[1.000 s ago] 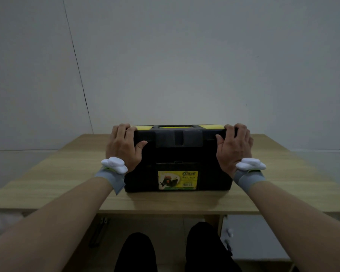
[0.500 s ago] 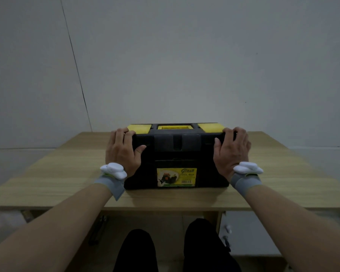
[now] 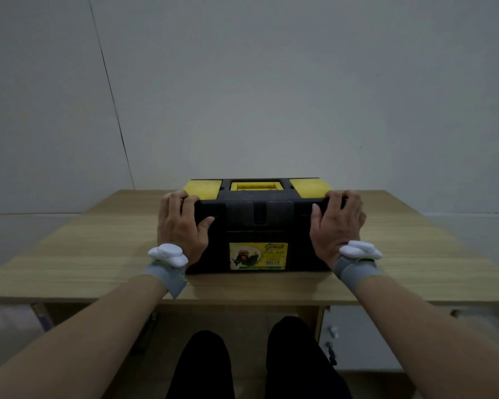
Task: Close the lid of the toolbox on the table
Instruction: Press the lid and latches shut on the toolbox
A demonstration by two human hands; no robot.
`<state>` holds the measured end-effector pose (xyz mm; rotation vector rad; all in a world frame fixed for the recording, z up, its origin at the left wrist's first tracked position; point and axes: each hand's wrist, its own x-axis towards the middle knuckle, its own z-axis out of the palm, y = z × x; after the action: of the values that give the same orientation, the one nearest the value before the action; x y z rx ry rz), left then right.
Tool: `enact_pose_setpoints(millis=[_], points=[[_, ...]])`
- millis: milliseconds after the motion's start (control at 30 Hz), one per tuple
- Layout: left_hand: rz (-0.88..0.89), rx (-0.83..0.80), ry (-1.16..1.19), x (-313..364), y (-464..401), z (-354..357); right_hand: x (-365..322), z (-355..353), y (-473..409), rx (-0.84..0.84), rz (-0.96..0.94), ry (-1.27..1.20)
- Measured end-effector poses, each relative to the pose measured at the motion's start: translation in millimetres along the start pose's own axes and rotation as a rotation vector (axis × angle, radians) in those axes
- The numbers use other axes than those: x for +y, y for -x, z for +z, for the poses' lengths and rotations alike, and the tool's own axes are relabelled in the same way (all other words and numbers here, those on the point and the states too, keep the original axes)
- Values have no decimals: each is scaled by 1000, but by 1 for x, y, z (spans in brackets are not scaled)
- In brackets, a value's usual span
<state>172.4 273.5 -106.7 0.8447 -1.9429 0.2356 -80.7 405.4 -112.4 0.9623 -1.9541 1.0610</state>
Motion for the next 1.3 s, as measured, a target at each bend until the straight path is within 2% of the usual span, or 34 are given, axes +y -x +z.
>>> enact_pose_setpoints(millis=[600,933,1133,1300], points=[[-14,-6,4,0,8,2,1,1,8,-2,8,-16],[-11,43,21,-4,10,8,1,0,8,-11,32,-33],[-137,101,8,1,3,14,2,0,6,-53,89,-30],[-217,91,51,4,2,21,6,5,6,-118,163,-119]])
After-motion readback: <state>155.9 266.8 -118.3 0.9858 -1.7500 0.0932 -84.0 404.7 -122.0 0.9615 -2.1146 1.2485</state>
